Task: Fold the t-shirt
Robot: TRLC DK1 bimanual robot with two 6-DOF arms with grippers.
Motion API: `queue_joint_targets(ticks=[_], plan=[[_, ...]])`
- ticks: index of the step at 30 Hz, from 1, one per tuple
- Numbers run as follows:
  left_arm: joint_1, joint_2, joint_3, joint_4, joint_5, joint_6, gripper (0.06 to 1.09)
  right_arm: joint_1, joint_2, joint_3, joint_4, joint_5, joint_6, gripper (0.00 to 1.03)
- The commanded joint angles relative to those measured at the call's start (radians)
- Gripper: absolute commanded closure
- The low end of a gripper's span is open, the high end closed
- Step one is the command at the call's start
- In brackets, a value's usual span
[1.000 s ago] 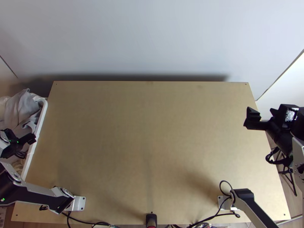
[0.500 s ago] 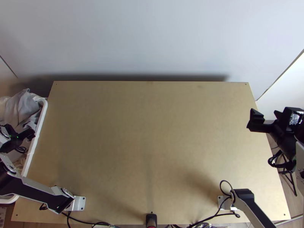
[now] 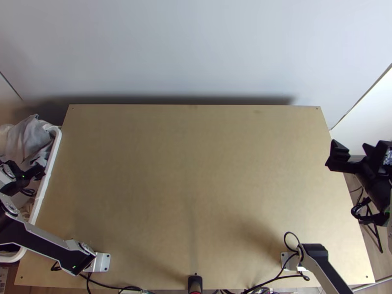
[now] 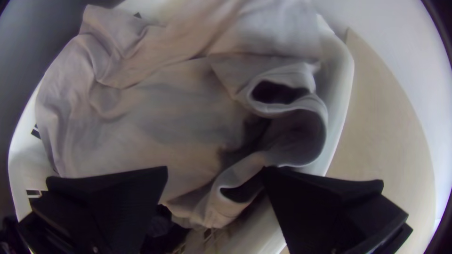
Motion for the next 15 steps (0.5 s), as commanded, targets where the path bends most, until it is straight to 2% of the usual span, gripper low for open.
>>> queue_joint_targets(ticks=[1, 4, 7, 10, 11, 15], plan=[[-0.011, 0.028, -0.007, 0.001, 0.133, -0.024, 0.11, -0.021, -0.007, 0.019, -0.009, 0.001, -0.001, 0.04], [-0.025, 0.036, -0.011, -0.01, 0.155, -0.018, 0.11, -0.03, -0.011, 0.025, -0.012, 0.001, -0.001, 0.04], [-0.034, 0.041, -0.011, -0.056, 0.188, 0.011, 0.35, -0.031, -0.02, 0.025, -0.018, 0.001, -0.001, 0.04], [-0.034, 0.051, 0.0, -0.094, 0.239, 0.023, 0.74, -0.031, -0.034, 0.022, -0.02, -0.001, -0.003, 0.04], [-0.036, 0.057, 0.008, -0.12, 0.259, 0.026, 0.83, -0.033, -0.037, 0.021, -0.02, -0.001, -0.003, 0.04], [-0.053, 0.097, 0.051, -0.22, 0.273, 0.045, 0.92, -0.036, -0.05, 0.021, -0.018, -0.001, -0.003, 0.05]])
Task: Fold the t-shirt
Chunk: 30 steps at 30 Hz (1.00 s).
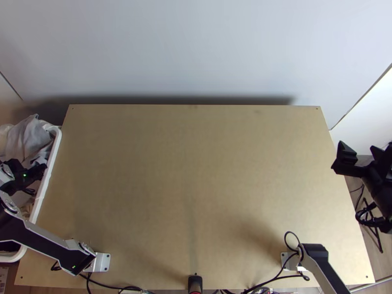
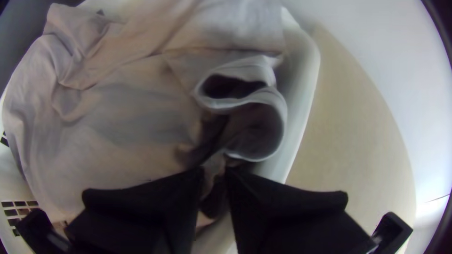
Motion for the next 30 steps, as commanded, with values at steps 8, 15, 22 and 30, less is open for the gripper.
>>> queue_joint_targets(ticks=[8, 15, 22, 30], plan=[[-0.005, 0.08, 0.051, -0.155, 0.012, 0.048, 1.02, -0.012, -0.048, 0.002, 0.023, -0.001, -0.002, 0.05], [0.039, 0.055, 0.054, -0.074, -0.038, 0.001, 0.84, -0.014, -0.053, 0.001, 0.029, -0.002, 0.001, 0.05], [0.059, 0.073, 0.052, -0.043, -0.038, 0.054, 0.1, -0.014, -0.048, -0.007, 0.035, -0.002, 0.004, 0.05], [0.054, 0.057, 0.025, -0.011, 0.002, 0.128, 0.11, -0.014, -0.048, -0.009, 0.047, -0.002, 0.003, 0.05]])
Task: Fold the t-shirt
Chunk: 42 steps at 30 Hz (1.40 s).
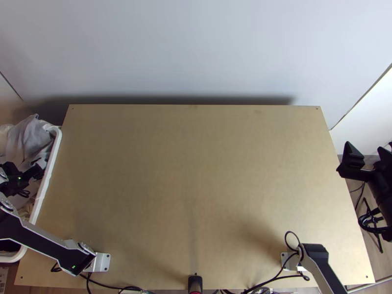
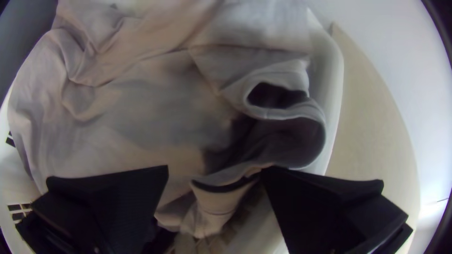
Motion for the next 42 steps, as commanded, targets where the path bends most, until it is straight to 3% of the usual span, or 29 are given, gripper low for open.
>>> queue_joint_targets(ticks=[1, 3, 8, 13, 16, 18, 20, 21, 26, 30, 33, 37, 42], plan=[[0.001, -0.015, -0.022, 0.023, 0.076, 0.064, 0.11, 0.0, 0.001, -0.002, 0.013, 0.001, 0.002, 0.05], [0.001, -0.003, -0.019, 0.015, 0.122, 0.061, 0.16, 0.0, 0.001, 0.001, 0.018, 0.001, 0.0, 0.05], [0.0, 0.046, -0.026, 0.066, 0.19, 0.104, 0.17, -0.002, 0.001, 0.014, 0.025, 0.001, -0.006, 0.05], [-0.012, 0.072, -0.014, 0.066, 0.19, 0.153, 0.18, -0.005, 0.001, 0.017, 0.027, 0.003, -0.018, 0.05], [-0.019, 0.097, 0.007, 0.008, 0.236, 0.175, 0.22, -0.009, 0.001, 0.017, 0.028, 0.003, -0.021, 0.05], [-0.019, 0.123, 0.04, -0.087, 0.303, 0.215, 0.46, -0.012, 0.001, 0.017, 0.028, 0.003, -0.023, 0.05], [-0.019, 0.143, 0.063, -0.138, 0.332, 0.219, 0.89, -0.015, 0.001, 0.017, 0.03, 0.003, -0.023, 0.05], [-0.025, 0.155, 0.069, -0.158, 0.332, 0.213, 1.04, -0.015, -0.001, 0.018, 0.031, 0.001, -0.023, 0.07], [-0.089, 0.224, 0.099, -0.431, 0.329, 0.422, 1.05, -0.022, -0.006, 0.024, 0.035, 0.001, -0.021, 0.07], [-0.089, 0.2, 0.098, -0.426, 0.289, 0.437, 1.05, -0.026, -0.012, 0.02, 0.035, 0.001, -0.02, 0.07], [-0.088, 0.194, 0.139, -0.44, 0.188, 0.397, 1.05, -0.028, -0.016, 0.006, 0.035, 0.001, -0.02, 0.07], [-0.088, 0.14, 0.172, -0.474, 0.128, 0.351, 1.05, -0.028, -0.021, -0.012, 0.038, 0.0, -0.018, 0.07], [-0.108, 0.023, 0.21, -0.63, 0.145, 0.435, 1.05, -0.028, -0.021, -0.029, 0.05, -0.006, -0.015, 0.07]])
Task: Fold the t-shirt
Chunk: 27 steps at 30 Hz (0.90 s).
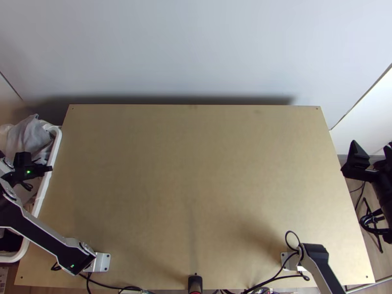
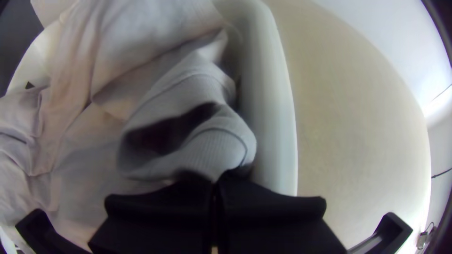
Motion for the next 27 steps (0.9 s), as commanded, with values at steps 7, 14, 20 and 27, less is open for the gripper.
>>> queue_joint_targets(ticks=[7, 14, 20, 27], plan=[[-0.011, -0.239, 0.241, -0.672, 0.063, -0.041, 1.05, 0.001, -0.003, -0.037, 0.021, -0.01, 0.003, 0.07], [-0.026, -0.3, 0.343, -0.769, 0.083, -0.053, 1.05, -0.001, -0.023, -0.07, 0.032, -0.017, 0.014, 0.07], [-0.034, -0.299, 0.337, -0.769, 0.095, -0.065, 1.05, 0.002, -0.028, -0.08, 0.032, -0.018, 0.011, 0.07], [-0.093, -0.366, 0.345, -0.798, 0.1, -0.067, 1.05, 0.002, -0.023, -0.089, 0.052, -0.018, 0.015, 0.07]])
